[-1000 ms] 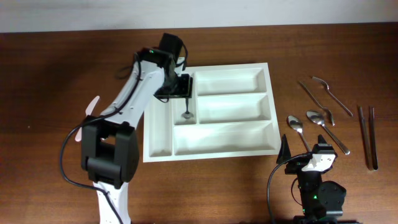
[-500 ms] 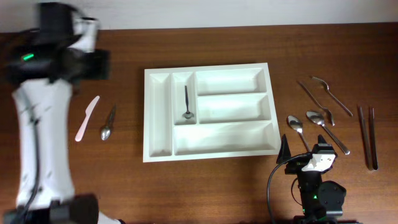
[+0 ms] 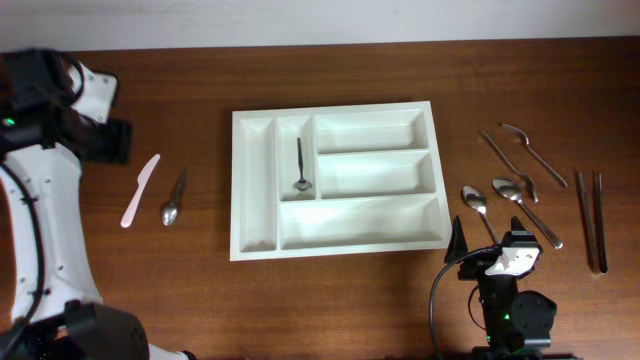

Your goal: Pack container

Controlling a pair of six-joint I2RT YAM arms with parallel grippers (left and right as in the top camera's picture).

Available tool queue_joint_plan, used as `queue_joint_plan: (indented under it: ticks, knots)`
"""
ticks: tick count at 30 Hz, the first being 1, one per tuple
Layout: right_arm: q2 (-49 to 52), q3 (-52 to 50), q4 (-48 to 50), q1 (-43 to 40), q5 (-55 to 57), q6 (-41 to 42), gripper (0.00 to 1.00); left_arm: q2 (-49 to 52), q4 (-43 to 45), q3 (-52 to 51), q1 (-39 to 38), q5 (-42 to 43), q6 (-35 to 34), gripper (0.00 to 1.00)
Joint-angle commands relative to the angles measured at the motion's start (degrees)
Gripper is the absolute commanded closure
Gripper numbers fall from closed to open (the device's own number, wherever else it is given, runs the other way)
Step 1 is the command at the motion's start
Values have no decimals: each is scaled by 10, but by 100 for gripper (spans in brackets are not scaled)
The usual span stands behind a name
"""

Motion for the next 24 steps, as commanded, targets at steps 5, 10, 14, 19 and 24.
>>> queue_joint_plan:
  ticks: [5,10,14,19,24]
  knots:
    - [-4,-3,-3,3,-5,2,1,10,160,-207,3,53,41,36]
    - [-4,-3,-3,3,-5,2,1,16,246,-276,2,98,67,39]
    - [-4,-3,-3,3,-5,2,1,42,262,-283,2,125,66,40]
    - [-4,-3,-3,3,-5,2,1,104,262,-283,-7,130,64,45]
    - [-4,-3,-3,3,-5,2,1,141,259,-283,-23,130,57,48]
